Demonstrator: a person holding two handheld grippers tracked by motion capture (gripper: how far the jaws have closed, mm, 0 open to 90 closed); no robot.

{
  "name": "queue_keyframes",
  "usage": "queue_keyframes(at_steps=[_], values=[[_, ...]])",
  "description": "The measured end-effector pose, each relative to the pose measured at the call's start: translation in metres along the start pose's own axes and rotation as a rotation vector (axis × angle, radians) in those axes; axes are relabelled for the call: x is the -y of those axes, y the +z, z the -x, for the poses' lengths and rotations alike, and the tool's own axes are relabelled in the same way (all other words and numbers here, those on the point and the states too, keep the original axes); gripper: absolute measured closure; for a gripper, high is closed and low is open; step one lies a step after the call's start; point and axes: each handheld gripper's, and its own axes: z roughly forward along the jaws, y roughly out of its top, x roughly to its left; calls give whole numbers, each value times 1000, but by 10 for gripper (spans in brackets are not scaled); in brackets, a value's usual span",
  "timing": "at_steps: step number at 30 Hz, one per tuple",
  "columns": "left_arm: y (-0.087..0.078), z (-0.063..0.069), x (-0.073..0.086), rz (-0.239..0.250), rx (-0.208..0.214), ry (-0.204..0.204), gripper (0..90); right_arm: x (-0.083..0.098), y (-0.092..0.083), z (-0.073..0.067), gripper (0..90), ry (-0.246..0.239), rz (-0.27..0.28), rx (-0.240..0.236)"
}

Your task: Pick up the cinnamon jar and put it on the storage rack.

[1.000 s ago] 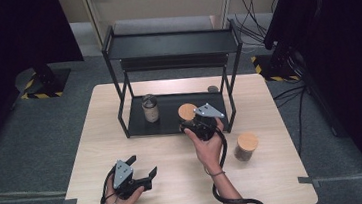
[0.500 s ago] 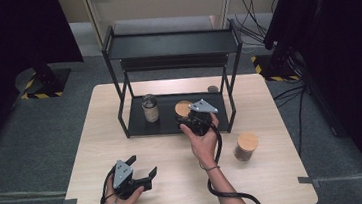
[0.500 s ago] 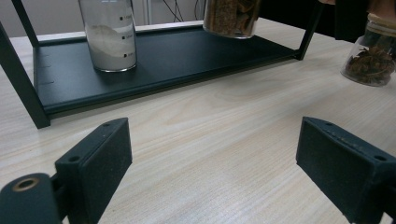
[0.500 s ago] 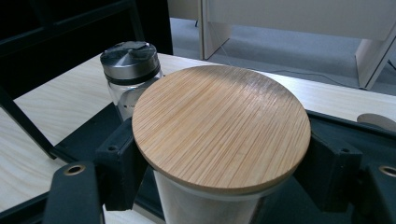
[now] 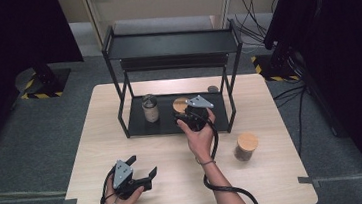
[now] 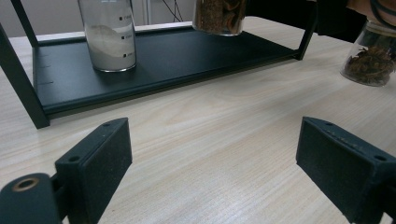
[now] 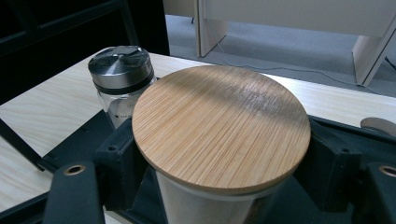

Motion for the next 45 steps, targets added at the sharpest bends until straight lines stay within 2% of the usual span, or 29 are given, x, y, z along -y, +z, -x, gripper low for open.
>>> queue_keyframes(at_steps=[25,36,45], values=[[0,0,0,0,3,-4,101,0,17,0,262,23,-22,11],[0,-1,0,-2,6,-4,100,-5,24,1,262,46,-13,18],[0,-1,0,-1,6,-4,100,-9,29,0,262,45,-12,19]])
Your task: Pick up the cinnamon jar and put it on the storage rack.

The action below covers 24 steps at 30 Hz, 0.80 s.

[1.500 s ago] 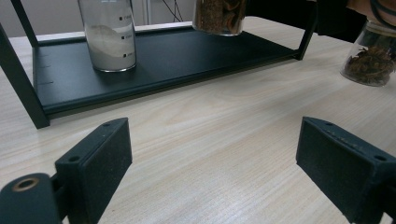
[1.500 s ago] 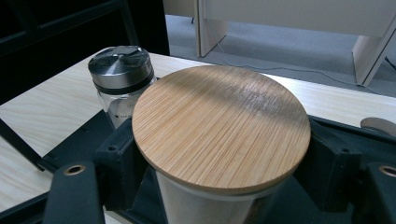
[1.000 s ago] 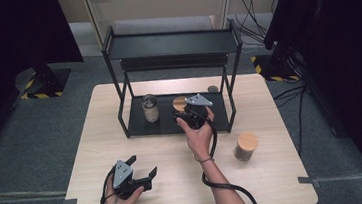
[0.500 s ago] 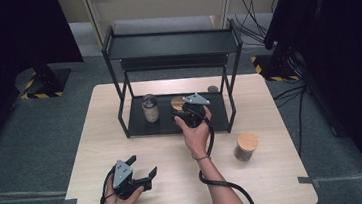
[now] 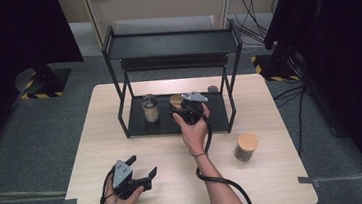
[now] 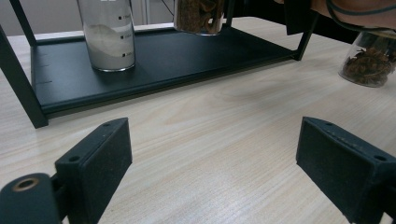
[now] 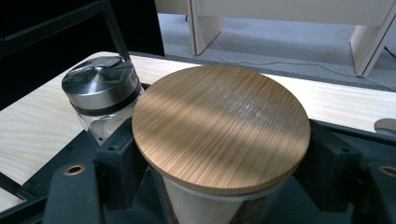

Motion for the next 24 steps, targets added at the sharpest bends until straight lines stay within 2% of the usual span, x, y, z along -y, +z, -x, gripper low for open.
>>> queue_keyframes(at_steps=[24], values=[[0,0,0,0,2,4,101,-5,13,5,262,13,-14,14]])
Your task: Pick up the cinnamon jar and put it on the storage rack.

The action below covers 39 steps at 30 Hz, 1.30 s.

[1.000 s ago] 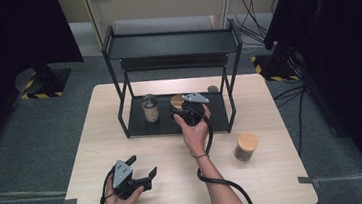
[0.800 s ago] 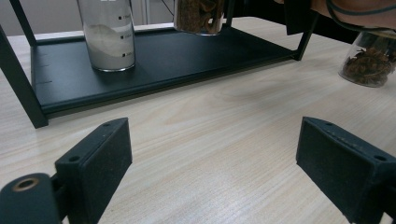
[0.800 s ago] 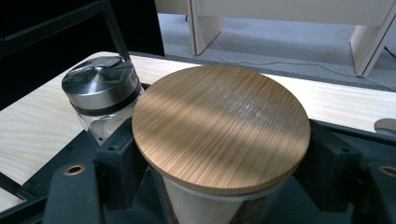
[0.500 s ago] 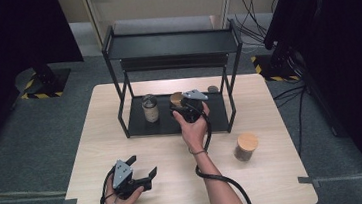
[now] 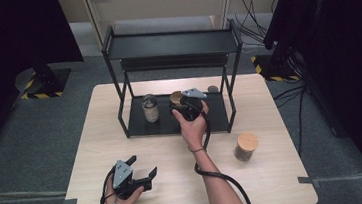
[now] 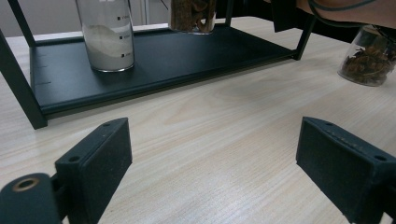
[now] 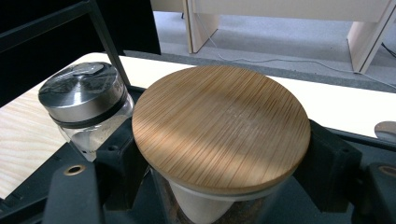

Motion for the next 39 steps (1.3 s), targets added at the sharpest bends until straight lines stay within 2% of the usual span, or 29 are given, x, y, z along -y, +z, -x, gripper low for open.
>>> queue_keyframes(at_steps=[35,39], values=[[0,0,0,0,3,-2,101,-1,22,2,262,3,-28,19],[0,0,0,0,3,-1,101,0,25,3,262,15,-28,16]])
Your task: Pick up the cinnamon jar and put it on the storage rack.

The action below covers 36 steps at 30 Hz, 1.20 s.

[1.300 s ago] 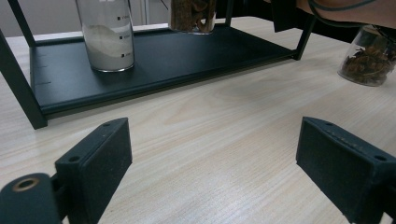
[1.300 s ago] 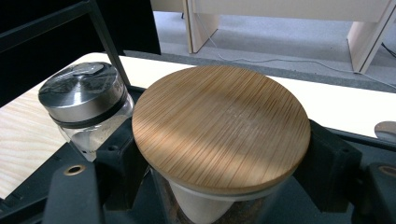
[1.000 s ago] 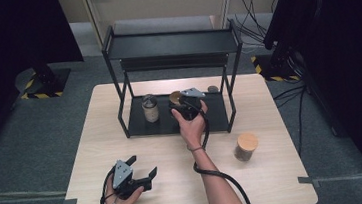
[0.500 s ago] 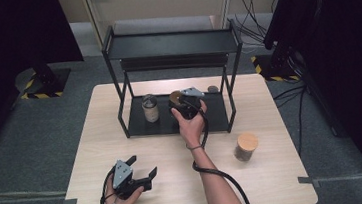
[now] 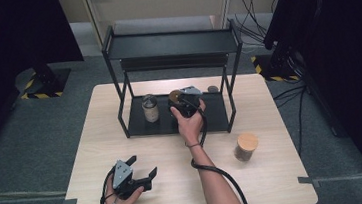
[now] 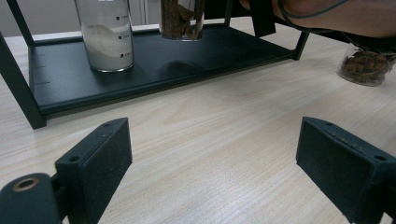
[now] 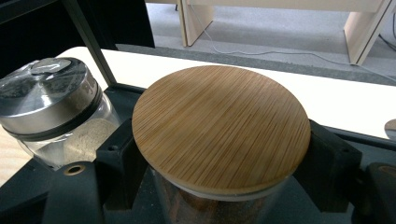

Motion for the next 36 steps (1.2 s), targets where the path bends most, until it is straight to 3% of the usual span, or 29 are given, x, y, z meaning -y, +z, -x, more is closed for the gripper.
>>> queue_keyframes(at_steps=[27,36], values=[[0,0,0,1,1,0,100,9,16,-1,262,-9,-43,21],[0,0,0,0,1,4,101,13,16,-2,261,-25,-32,22]])
